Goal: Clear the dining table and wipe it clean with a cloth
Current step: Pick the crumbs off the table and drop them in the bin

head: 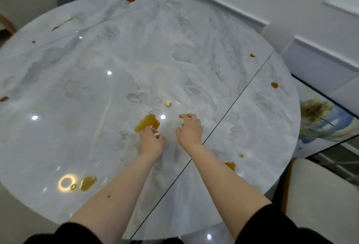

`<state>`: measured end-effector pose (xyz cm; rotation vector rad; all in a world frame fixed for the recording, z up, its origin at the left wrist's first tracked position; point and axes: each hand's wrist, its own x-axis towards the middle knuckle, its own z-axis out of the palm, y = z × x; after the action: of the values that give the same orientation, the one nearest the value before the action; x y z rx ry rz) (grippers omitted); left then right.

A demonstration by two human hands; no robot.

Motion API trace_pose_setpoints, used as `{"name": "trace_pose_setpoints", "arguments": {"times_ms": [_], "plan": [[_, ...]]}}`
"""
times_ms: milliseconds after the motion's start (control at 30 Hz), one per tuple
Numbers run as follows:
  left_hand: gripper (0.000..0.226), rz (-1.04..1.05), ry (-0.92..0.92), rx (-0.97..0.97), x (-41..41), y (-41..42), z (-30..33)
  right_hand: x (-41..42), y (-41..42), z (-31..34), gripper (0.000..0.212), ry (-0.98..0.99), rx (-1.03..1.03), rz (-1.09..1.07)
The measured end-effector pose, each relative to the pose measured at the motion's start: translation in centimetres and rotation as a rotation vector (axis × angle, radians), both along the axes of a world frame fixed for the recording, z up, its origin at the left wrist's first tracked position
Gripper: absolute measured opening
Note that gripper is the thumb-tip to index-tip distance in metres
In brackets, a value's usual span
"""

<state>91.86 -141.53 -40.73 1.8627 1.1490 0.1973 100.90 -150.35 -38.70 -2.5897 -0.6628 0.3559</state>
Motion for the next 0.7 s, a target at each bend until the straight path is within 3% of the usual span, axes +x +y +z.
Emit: {"name": "trace_pose_setpoints", "arguments": {"times_ms": [167, 333, 700], "plan": [[0.012, -0.014, -0.108, 0.035, 4.5, 1.3, 1.1, 2.8, 0.5, -2.1, 0.038, -0.007, -0.082, 0.111], [0.015, -0.055, -0.024, 0.040, 8.7, 2.0, 1.1, 4.3, 0.6, -3.8, 0.021, -0.016, -0.068, 0.238], [0.035, -0.146, 0.242, 0.341, 14.5, 2.6, -0.5, 8.5, 0.6, -3.1, 0.025, 0.164, 0.357, 0.015]]}}
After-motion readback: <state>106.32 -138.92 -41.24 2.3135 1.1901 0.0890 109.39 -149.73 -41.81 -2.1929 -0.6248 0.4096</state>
